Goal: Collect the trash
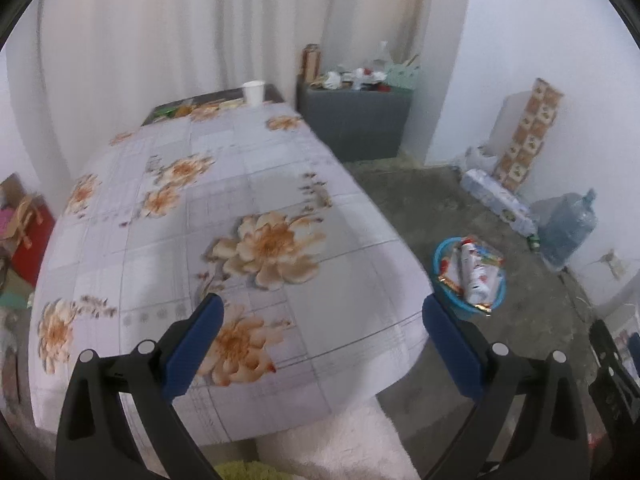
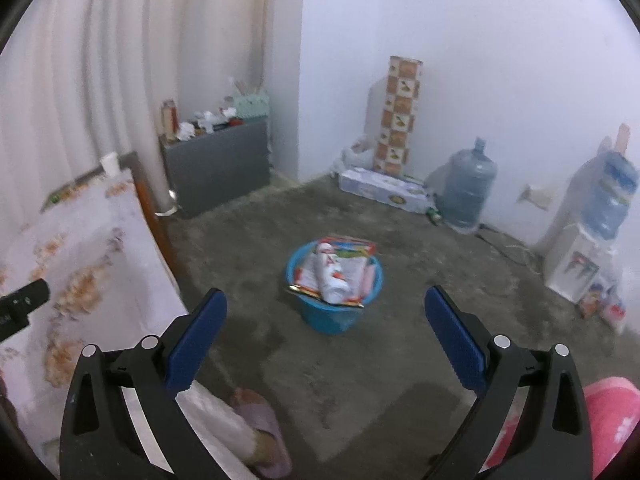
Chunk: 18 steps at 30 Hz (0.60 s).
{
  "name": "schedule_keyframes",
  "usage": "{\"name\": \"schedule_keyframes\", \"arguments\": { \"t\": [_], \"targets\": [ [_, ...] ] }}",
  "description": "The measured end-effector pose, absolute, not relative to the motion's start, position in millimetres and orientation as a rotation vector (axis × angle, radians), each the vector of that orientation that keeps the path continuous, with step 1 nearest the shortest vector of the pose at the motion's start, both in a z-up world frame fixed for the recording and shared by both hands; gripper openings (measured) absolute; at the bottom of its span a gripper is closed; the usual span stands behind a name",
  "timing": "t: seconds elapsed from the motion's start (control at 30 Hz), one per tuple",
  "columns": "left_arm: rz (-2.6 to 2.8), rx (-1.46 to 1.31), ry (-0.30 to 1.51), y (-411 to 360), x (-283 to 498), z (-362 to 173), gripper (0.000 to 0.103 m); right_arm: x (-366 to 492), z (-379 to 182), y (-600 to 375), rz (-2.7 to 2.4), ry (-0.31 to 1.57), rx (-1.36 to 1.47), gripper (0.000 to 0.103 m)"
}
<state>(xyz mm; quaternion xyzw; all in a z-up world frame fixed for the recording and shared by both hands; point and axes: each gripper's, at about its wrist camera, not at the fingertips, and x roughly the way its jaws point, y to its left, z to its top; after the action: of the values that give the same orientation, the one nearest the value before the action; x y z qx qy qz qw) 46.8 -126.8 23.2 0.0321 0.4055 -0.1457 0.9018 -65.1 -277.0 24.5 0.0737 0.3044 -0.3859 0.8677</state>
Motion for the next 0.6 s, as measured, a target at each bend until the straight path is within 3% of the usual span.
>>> {"name": "schedule_keyframes", "arguments": {
  "t": [0.6],
  "targets": [
    [-0.214,0.094,0.89,-130.5,47.2,7.7,0.098,-58.8,11.5,-271.8,-0.849,0.685,0.128,0.095]
  ]
}}
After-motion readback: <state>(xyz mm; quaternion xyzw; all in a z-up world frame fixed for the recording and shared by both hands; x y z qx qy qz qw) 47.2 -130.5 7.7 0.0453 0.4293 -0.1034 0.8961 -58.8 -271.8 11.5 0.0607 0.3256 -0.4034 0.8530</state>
